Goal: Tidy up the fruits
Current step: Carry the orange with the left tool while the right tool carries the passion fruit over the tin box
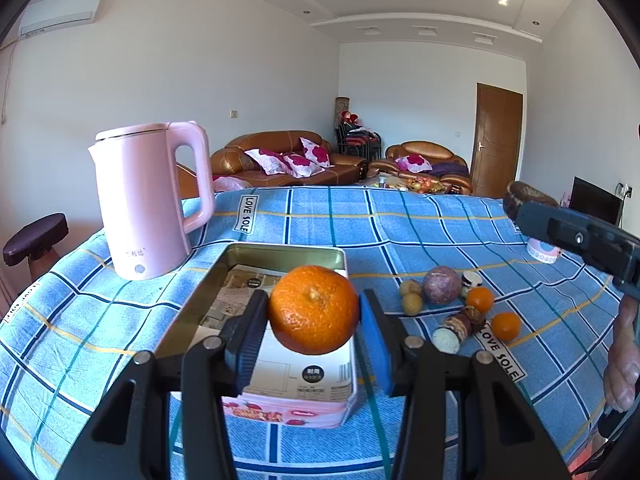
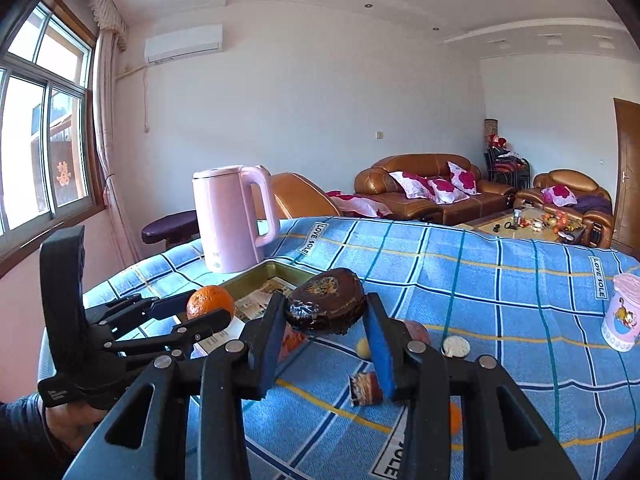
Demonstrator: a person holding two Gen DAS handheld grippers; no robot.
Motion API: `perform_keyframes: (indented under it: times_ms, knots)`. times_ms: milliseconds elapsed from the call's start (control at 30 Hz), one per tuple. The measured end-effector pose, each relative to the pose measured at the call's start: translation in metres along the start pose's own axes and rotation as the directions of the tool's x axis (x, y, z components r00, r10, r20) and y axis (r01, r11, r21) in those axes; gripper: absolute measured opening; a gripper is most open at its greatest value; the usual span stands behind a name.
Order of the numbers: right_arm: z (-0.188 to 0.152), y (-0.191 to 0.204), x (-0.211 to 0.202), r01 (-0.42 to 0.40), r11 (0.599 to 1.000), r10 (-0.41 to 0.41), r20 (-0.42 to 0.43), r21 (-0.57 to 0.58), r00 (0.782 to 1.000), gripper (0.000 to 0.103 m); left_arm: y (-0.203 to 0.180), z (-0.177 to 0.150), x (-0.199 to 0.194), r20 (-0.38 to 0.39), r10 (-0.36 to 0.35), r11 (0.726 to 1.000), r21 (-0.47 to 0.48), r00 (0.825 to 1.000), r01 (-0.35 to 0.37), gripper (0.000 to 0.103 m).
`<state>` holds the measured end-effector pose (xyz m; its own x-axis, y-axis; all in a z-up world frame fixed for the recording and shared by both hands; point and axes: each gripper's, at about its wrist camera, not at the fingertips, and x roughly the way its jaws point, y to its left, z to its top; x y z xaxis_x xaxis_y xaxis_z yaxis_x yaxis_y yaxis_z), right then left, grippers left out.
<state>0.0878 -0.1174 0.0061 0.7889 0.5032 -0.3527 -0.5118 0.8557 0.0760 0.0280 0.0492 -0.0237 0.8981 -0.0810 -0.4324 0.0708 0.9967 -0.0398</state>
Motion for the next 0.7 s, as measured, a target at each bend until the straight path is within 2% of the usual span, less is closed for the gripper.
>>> perform_keyframes:
  times_ms: [267, 700]
  knots:
    - [0.025, 0.016, 0.038, -0.060, 0.998, 0.059, -0.036, -0.015, 0.998, 0.041, 0.021, 0.011, 0.021, -0.038, 0.020, 1.000, 0.000, 0.999, -0.020, 0.048]
    - [0.022, 0.027, 0.101, -0.083, 0.996, 0.081, -0.125, -0.015, 0.989, 0.041, 0.043, 0.016, 0.053, -0.093, 0.056, 0.998, 0.005, 0.994, -0.056, 0.048]
